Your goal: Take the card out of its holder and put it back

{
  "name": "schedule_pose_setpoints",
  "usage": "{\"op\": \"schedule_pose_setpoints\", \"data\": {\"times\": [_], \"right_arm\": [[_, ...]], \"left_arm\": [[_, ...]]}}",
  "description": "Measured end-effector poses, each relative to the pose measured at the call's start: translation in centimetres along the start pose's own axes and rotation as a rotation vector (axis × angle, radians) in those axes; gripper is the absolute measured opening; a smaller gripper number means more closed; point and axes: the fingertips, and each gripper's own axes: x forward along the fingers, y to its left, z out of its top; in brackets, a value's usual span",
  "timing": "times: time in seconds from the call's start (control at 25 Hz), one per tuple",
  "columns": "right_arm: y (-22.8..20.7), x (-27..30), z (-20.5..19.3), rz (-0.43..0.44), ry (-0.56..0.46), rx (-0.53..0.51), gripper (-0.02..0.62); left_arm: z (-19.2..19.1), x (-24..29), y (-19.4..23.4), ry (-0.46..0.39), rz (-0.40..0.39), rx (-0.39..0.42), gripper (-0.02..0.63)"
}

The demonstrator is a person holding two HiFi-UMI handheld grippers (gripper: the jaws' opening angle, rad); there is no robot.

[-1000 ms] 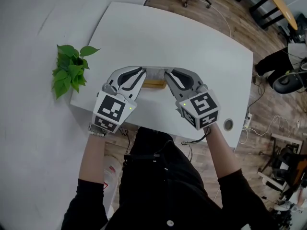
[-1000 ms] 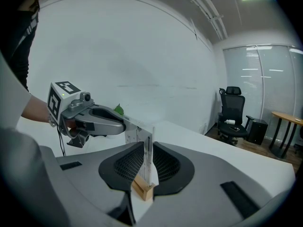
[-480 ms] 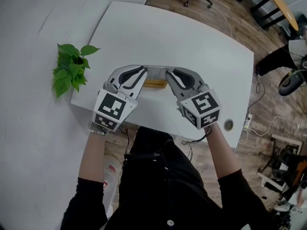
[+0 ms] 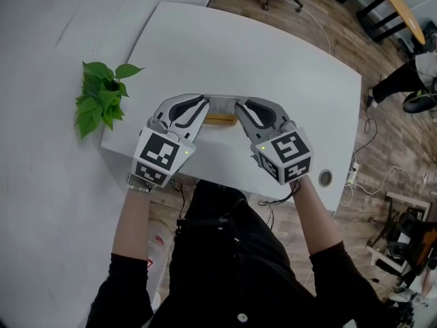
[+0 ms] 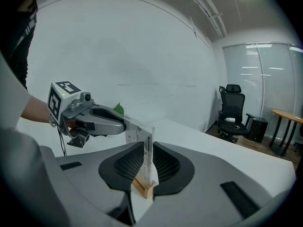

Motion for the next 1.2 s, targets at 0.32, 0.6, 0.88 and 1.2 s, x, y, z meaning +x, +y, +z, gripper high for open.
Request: {"op": "schedule_pose_setpoints", "data": {"times": [0.32,0.6,0.88,1.2], "right_arm": [[0.1,0.3,-0.5,-0.003,0.013,-0.002,0.089],[0.3,1.0,-1.4,-0.003,0.031,-0.005,0.089],[0.1,1.3,-2.2,-0.007,0.054,-0.006,0.089],[-0.1,1.8,-3.4,-0.013,0.083,-0.010,0.087]], "left_arm": [[-0.7,0.1,0.0,0.013,-0.004,-0.010,0.048],[-2.0,0.4,0.1,0.036,-0.009,-0.013,0.048],[-2.8,0.9,0.0,0.059,-0.019,-0.017,0.048],[-3.8,1.5,-0.2,0.081,-0.032,-0.011,0.048]]}}
